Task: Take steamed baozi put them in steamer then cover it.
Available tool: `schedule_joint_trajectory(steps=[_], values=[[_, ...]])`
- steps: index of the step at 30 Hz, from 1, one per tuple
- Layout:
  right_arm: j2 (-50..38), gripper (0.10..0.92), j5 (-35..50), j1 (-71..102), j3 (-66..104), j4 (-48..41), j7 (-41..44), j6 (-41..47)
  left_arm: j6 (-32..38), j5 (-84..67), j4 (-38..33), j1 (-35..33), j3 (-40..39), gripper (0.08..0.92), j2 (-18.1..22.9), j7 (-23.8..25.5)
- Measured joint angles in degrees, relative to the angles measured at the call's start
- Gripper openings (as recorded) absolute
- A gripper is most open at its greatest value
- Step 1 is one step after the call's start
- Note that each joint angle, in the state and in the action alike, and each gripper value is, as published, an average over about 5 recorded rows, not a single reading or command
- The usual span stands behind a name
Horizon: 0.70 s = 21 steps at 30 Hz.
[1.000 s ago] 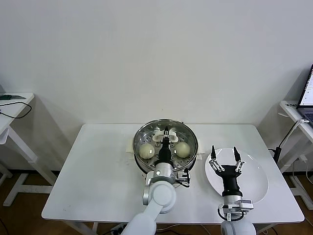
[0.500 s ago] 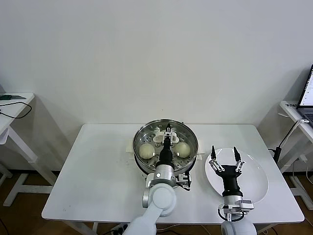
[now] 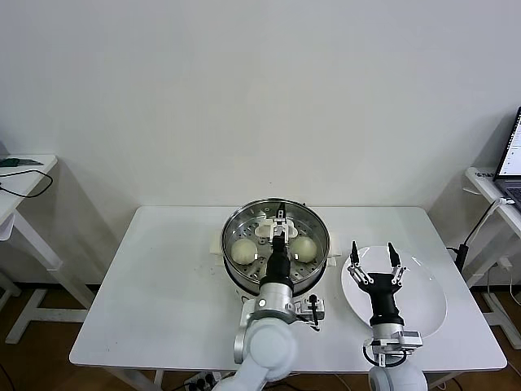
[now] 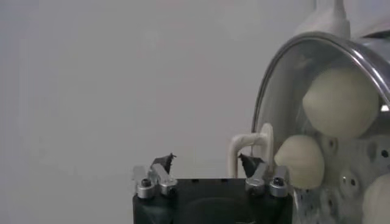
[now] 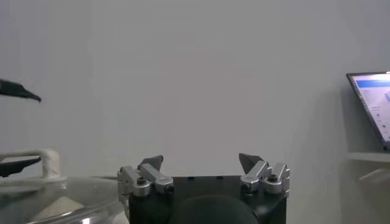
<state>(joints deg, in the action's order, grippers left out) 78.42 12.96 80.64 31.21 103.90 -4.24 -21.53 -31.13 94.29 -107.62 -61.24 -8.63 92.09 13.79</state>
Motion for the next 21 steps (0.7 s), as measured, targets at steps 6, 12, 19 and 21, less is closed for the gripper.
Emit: schedule_joint_trajectory(steps=[6,12,19,21], values=[[-0.43,0.823,0.42,-0.29,0.03,0.24,0.03,0.39,0.37,-3.33,-6.74,-3.24,1.86,0.823,-0.88,-0.53],[-0.98,0.823,1.01,-0.07,0.54,1.29,0.12,1.16,5.07,-13.62,-13.91,-8.65,8.94,0.823,-7.22,-3.86],[-1.55,0.823,1.58,0.31,1.6,3.56,0.78,3.51,15.56,-32.16,-17.79,-16.41,21.44,0.823,-10.64,-8.87],[-1.79,0.823,1.66,0.4,1.95,4.38,0.94,4.51,18.18,-37.17,-18.15,-18.22,24.97,0.823,-10.71,-9.84]])
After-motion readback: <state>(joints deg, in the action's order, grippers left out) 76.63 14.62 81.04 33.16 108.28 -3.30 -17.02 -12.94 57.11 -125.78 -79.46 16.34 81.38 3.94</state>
